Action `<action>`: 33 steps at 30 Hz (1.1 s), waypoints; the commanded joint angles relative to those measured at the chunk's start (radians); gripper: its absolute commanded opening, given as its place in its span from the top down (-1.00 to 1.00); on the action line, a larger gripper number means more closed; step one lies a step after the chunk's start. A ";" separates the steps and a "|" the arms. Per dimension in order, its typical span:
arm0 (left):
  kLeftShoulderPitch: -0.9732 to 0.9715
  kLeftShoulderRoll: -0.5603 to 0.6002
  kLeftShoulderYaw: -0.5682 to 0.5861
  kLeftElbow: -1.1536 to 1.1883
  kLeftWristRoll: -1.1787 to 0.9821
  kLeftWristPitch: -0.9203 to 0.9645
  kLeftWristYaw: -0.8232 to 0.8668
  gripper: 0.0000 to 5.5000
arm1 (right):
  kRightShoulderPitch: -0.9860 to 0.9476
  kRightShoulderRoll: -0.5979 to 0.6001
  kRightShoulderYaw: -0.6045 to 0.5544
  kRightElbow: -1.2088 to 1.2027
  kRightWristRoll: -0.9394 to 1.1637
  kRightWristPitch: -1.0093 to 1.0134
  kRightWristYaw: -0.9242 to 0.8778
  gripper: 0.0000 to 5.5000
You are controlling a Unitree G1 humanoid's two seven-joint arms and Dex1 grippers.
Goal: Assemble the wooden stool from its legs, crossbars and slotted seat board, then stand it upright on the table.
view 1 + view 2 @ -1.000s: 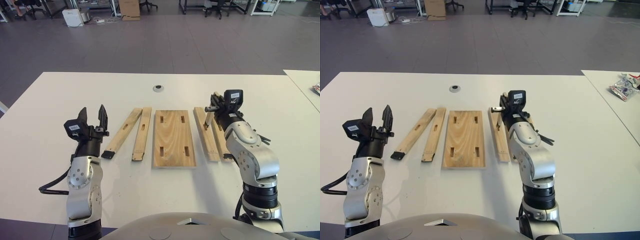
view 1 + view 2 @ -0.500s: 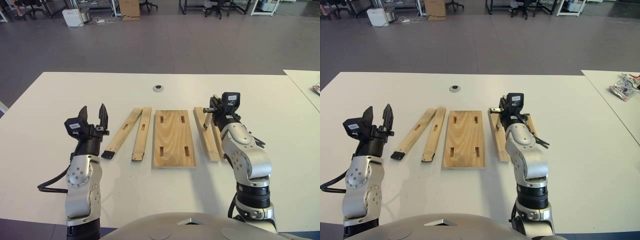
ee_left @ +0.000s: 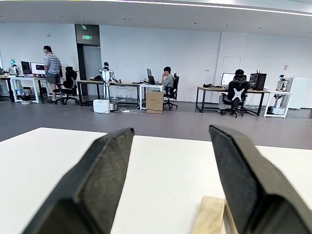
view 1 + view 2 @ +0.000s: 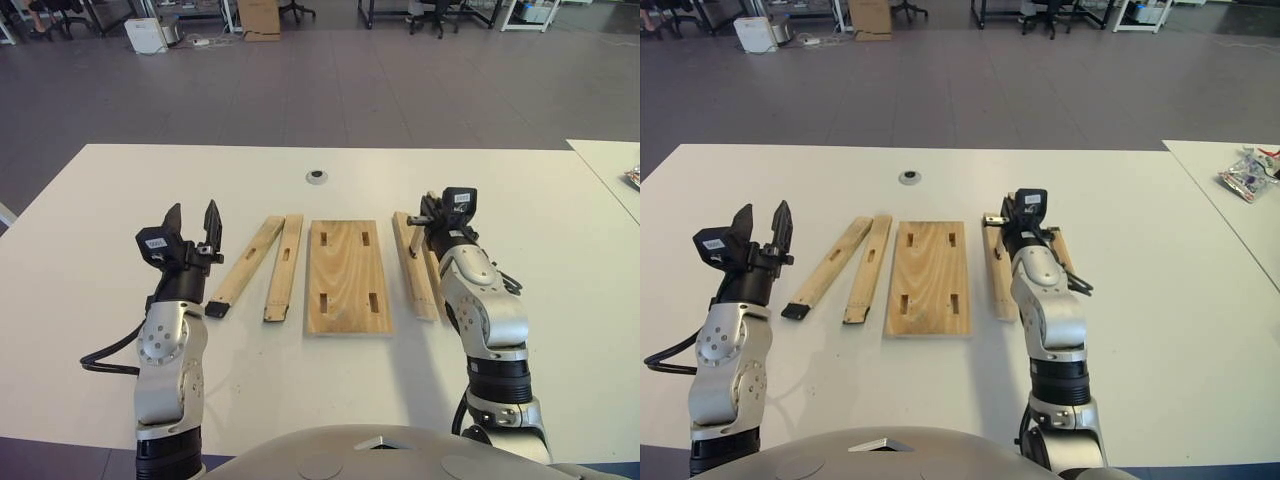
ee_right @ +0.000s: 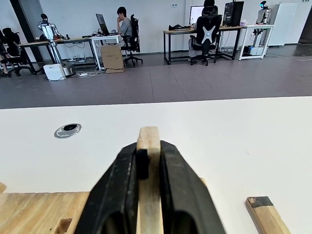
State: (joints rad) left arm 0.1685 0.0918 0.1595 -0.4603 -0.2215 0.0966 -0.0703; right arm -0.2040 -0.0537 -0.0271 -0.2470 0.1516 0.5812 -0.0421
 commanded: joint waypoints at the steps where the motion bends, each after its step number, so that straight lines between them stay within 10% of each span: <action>1: 0.000 0.001 -0.002 0.003 0.010 -0.004 0.000 -0.03 | 0.052 -0.021 0.020 0.031 0.021 -0.111 0.108 0.85; 33: 0.002 0.004 -0.038 0.006 0.012 -0.030 -0.029 -0.03 | 0.219 -0.107 0.096 0.199 0.006 -0.262 0.278 0.66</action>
State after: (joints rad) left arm 0.1808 0.0914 0.1213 -0.4606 -0.2222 0.0759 -0.0992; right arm -0.0421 -0.1534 0.0585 -0.0852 0.1648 0.2690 0.2372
